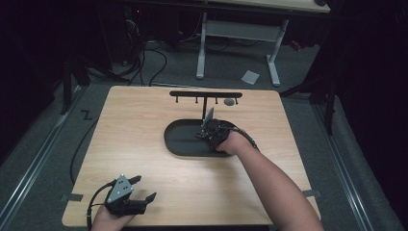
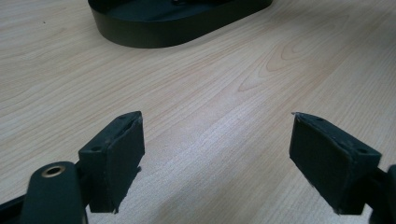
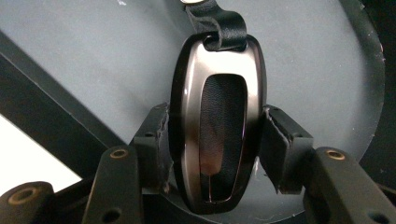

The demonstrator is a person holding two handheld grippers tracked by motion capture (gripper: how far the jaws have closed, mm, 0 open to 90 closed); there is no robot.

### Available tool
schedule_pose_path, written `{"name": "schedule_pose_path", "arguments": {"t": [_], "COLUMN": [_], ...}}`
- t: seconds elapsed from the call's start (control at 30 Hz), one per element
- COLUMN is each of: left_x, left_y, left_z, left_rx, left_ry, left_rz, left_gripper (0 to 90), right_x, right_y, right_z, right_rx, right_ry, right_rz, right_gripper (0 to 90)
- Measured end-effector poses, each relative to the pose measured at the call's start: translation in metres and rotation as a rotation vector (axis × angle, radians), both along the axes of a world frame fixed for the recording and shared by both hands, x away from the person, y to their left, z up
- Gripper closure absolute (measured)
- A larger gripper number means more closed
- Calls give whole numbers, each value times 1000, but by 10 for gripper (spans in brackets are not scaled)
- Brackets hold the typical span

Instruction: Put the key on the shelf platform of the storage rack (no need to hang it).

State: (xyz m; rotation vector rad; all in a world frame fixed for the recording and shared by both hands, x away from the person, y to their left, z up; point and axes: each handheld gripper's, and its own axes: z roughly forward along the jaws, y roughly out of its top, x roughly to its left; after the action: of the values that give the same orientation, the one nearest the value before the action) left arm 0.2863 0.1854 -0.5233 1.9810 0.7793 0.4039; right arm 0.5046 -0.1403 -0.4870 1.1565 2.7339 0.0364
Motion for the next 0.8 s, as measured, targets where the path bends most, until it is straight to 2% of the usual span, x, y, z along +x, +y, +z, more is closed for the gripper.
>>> {"name": "schedule_pose_path", "arguments": {"t": [0.13,0.23,0.43,0.6,0.8], "left_x": [0,0,1,0,0], "left_y": [0,0,-1,-1,-2], "left_z": [0,0,-1,-1,-1], "left_rx": [1,3,4,4,10], "left_ry": [1,2,1,1,1], "left_rz": [0,0,-2,-4,-2], "left_gripper": [188,187,187,187,187], "right_x": [0,1,-3,-11,-30], "right_y": [0,-1,-4,-10,-18], "right_z": [0,2,13,24,37], "right_rx": [1,21,45,76,121], "right_ry": [-1,-2,-30,-55,-106], "right_rz": [-10,-10,-9,-25,11], "right_gripper": [470,450,424,395,386]}}
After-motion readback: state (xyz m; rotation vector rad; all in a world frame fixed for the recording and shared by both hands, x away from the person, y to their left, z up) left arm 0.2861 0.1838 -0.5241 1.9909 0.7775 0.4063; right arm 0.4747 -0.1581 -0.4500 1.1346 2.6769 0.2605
